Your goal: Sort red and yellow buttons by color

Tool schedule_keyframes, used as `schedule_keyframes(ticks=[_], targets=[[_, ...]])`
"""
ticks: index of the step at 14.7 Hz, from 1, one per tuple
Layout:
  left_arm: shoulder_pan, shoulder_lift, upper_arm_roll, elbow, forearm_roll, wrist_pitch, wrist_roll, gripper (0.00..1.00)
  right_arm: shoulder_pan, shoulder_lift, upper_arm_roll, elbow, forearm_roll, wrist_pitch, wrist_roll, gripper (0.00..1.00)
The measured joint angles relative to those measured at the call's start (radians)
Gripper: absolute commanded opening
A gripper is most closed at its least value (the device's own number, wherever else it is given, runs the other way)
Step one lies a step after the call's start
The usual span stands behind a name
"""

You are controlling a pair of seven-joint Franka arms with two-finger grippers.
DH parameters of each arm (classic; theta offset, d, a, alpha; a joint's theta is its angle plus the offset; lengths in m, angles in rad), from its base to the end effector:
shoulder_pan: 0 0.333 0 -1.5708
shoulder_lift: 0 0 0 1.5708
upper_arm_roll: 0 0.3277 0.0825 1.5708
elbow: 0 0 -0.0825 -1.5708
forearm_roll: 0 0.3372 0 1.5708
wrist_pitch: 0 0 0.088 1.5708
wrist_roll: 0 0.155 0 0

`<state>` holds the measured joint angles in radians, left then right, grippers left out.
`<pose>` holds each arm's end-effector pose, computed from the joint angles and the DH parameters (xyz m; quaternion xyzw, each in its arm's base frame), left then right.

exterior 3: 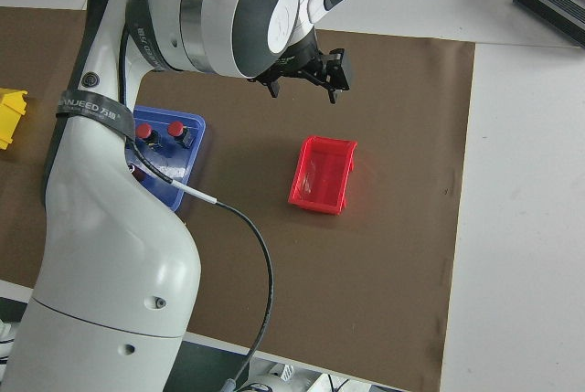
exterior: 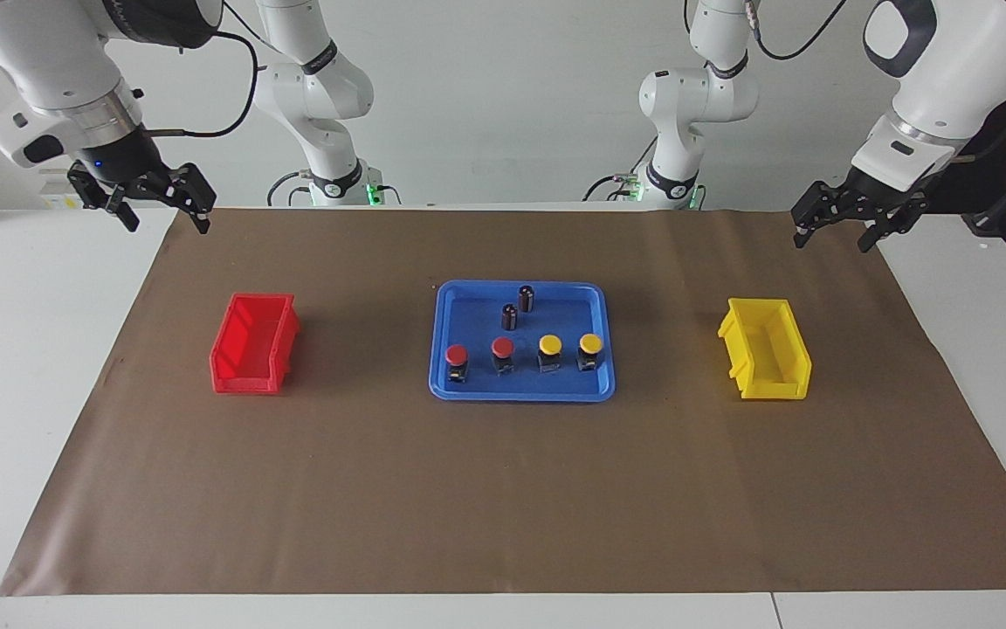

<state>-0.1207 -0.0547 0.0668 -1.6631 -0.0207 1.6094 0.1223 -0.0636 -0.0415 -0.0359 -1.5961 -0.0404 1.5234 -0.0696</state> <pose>0.4919 -0.0288 0.5796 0.9961 -0.0876 0.0009 0.0121 0.4847 -0.0552 0.5942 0.9996 -0.0156 -0.0172 0.0181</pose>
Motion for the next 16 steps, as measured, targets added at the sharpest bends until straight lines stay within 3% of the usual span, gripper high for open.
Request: schedule_keyframes(ticks=[8,12,16], targets=[[0.0,0.0,0.0,0.0,0.0,0.0,0.0,1.0,0.031,0.004,0.005,-0.002,0.024,0.02,0.003,1.0],[0.0,0.0,0.0,0.0,0.0,0.0,0.0,1.0,0.226,0.042,0.016,-0.004,0.03,0.126,0.222,1.0],[0.0,0.0,0.0,0.0,0.0,0.0,0.0,1.0,0.397,0.194,0.024,-0.013,0.03,0.34,0.477,1.0]])
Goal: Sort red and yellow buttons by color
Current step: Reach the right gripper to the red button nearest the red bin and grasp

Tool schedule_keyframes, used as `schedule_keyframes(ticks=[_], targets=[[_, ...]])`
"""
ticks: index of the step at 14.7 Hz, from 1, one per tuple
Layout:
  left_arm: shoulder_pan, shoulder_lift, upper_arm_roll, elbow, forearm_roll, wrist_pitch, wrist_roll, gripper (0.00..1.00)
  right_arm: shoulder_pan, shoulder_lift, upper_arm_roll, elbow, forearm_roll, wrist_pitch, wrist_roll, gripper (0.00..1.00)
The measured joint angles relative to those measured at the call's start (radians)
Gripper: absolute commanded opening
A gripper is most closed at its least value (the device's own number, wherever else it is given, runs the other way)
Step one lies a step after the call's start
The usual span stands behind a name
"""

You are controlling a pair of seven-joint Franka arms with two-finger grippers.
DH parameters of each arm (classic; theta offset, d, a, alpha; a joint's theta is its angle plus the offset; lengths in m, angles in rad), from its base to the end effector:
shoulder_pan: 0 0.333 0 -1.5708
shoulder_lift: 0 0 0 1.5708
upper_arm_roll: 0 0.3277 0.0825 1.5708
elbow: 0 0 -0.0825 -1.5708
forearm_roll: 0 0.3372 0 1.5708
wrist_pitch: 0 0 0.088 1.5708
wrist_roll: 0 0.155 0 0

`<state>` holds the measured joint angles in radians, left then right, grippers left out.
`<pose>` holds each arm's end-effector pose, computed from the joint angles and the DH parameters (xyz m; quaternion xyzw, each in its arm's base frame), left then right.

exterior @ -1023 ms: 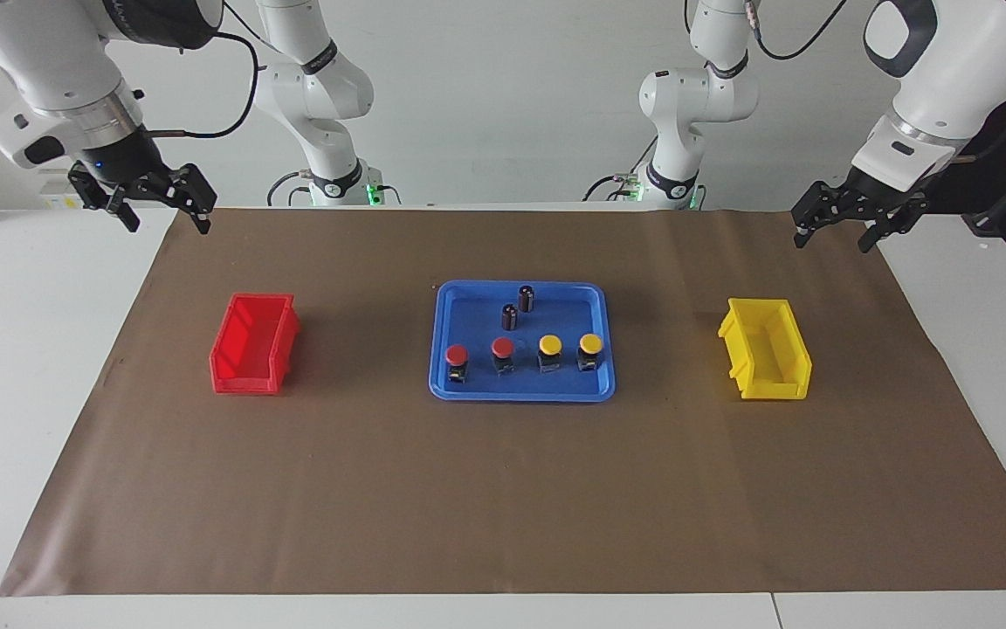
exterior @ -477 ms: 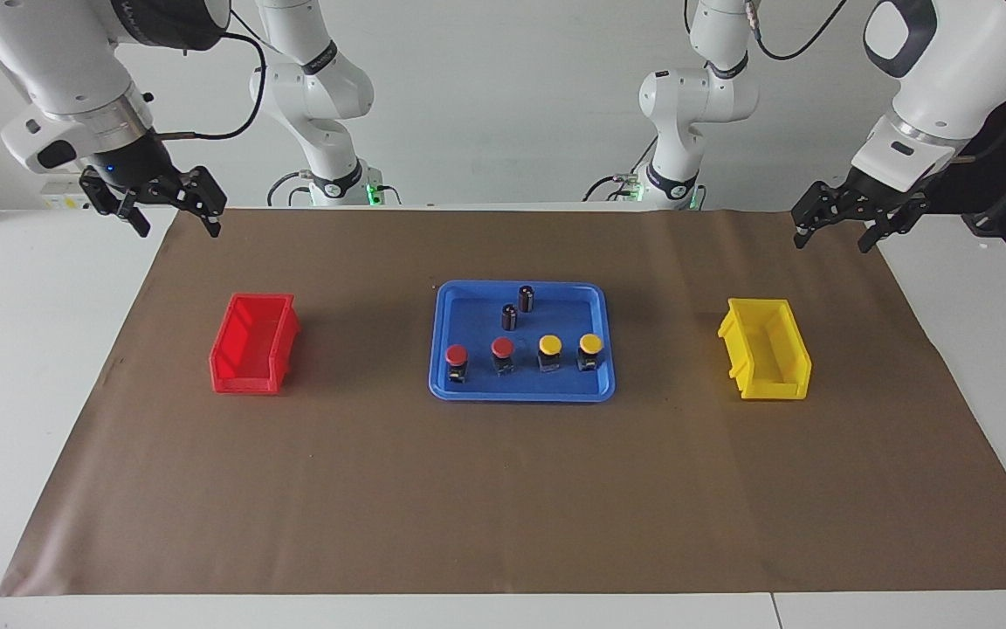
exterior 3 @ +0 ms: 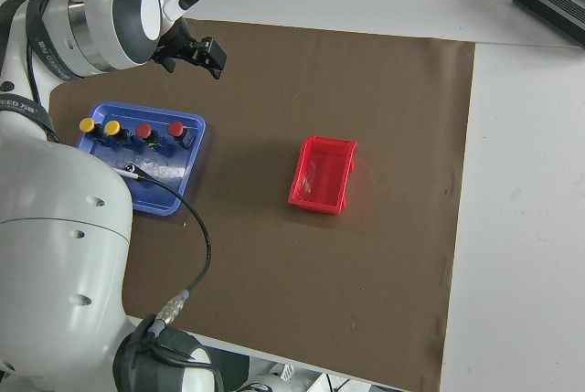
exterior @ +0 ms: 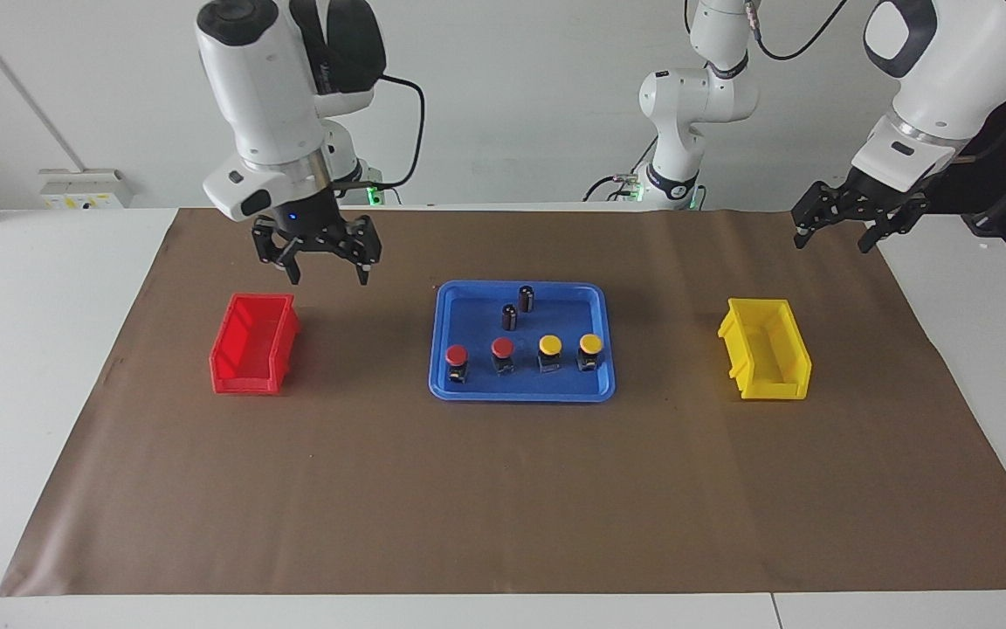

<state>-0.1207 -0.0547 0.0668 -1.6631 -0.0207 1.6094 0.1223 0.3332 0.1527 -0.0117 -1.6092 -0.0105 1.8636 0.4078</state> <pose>0.4919 -0.0288 0.5796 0.9961 -0.0876 0.0009 0.0121 0.5519 0.1829 0.5160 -0.9978 0.0417 -0.0496 0.0125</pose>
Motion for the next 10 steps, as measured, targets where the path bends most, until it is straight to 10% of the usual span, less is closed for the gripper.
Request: schedule_keyframes(ticks=[10], targets=[[0.0,0.0,0.001,-0.001,0.0,-0.004,0.0,1.0,0.125,0.158,-0.001,-0.138,-0.001,0.278,0.095,0.91]])
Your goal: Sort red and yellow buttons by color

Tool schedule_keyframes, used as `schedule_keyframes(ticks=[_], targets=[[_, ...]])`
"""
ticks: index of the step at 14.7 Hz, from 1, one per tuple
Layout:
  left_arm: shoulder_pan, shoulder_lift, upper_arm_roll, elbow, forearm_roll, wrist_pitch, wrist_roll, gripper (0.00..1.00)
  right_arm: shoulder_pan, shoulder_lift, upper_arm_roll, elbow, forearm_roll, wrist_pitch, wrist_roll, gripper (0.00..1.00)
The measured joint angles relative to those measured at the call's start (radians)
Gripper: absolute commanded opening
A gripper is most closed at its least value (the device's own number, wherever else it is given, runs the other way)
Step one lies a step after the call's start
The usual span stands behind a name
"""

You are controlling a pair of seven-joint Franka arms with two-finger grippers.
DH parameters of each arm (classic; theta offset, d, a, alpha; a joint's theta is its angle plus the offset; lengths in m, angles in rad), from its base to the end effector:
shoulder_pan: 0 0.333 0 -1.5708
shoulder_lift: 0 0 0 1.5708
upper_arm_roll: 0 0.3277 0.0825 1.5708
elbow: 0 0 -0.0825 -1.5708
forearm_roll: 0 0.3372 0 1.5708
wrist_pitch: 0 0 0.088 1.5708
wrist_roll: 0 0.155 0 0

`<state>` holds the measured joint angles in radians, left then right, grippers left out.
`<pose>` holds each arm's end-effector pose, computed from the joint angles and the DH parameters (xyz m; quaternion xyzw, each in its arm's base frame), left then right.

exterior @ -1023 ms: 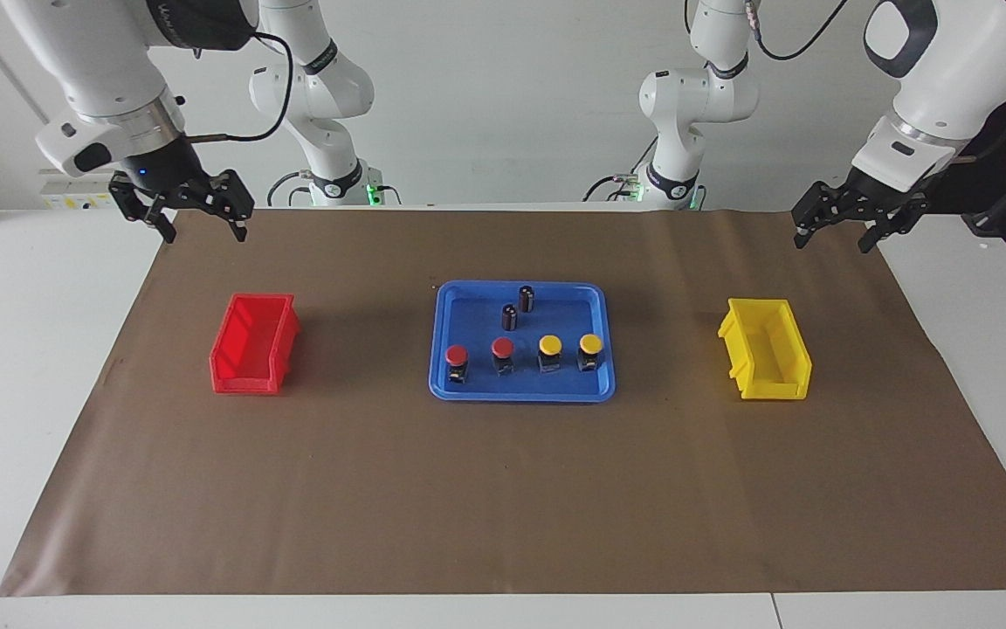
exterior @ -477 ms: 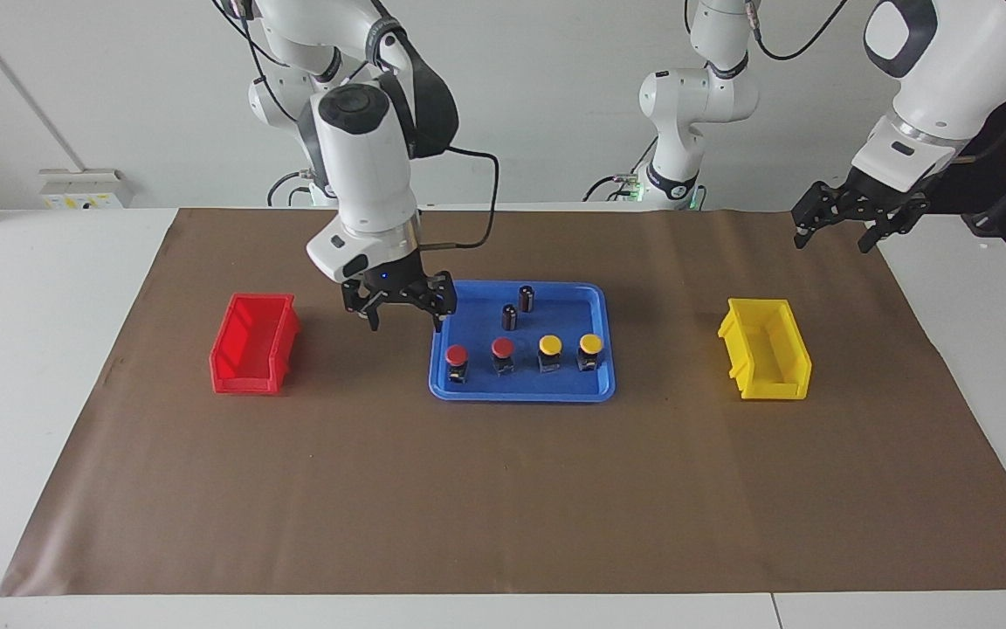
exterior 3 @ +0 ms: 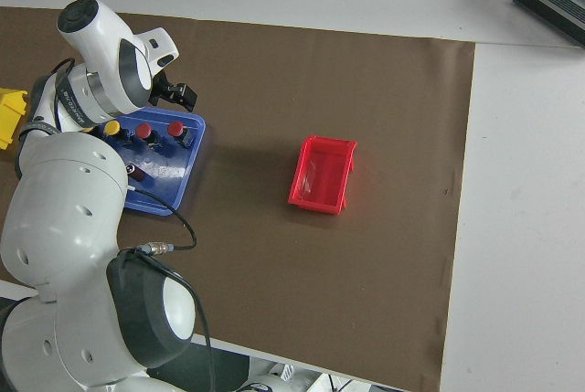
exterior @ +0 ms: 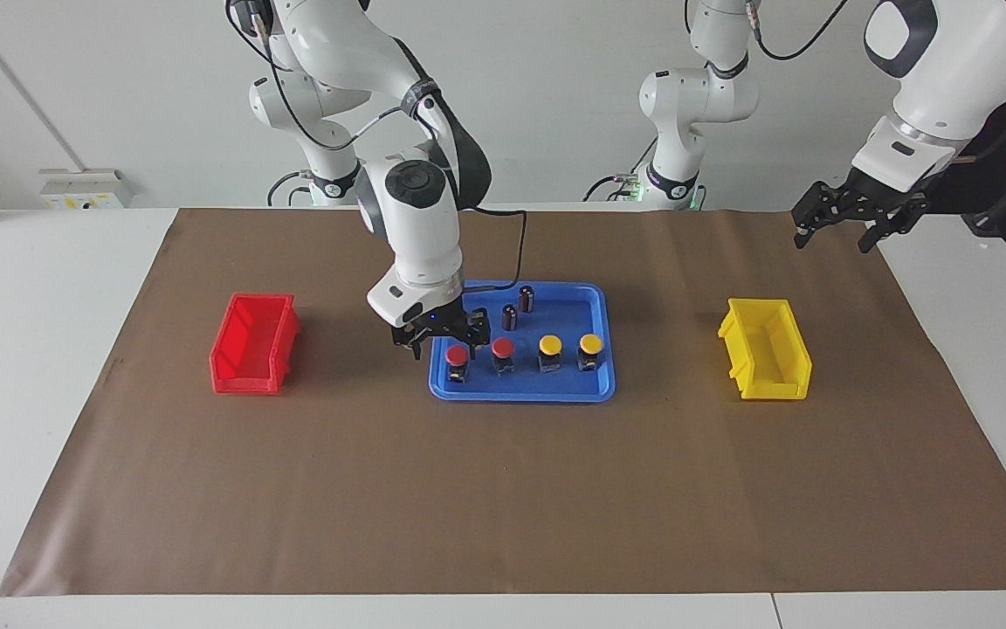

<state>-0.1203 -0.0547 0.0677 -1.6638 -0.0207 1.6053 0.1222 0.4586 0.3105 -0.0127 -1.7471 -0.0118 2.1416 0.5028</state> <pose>0.4912 -0.0281 0.5789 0.9961 -0.0870 -0.0015 0.0122 0.5559 0.2653 0.3879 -0.9988 0.0251 -0.0406 0.0129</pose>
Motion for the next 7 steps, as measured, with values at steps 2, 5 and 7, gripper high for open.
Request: schedule_keyframes(ticks=[2,5,7], targets=[[0.011,0.0,0.001,-0.001,0.0,-0.002,0.0,1.0,0.011,0.0,0.0,-0.016,0.0,0.019,0.0,0.89],[0.039,0.0,0.003,-0.001,0.0,-0.004,0.0,1.0,0.042,0.01,0.0,-0.053,0.0,0.048,0.0,0.89],[0.056,0.0,0.003,-0.003,0.0,-0.006,0.0,1.0,0.051,0.025,0.0,-0.063,-0.003,0.059,0.0,0.88]])
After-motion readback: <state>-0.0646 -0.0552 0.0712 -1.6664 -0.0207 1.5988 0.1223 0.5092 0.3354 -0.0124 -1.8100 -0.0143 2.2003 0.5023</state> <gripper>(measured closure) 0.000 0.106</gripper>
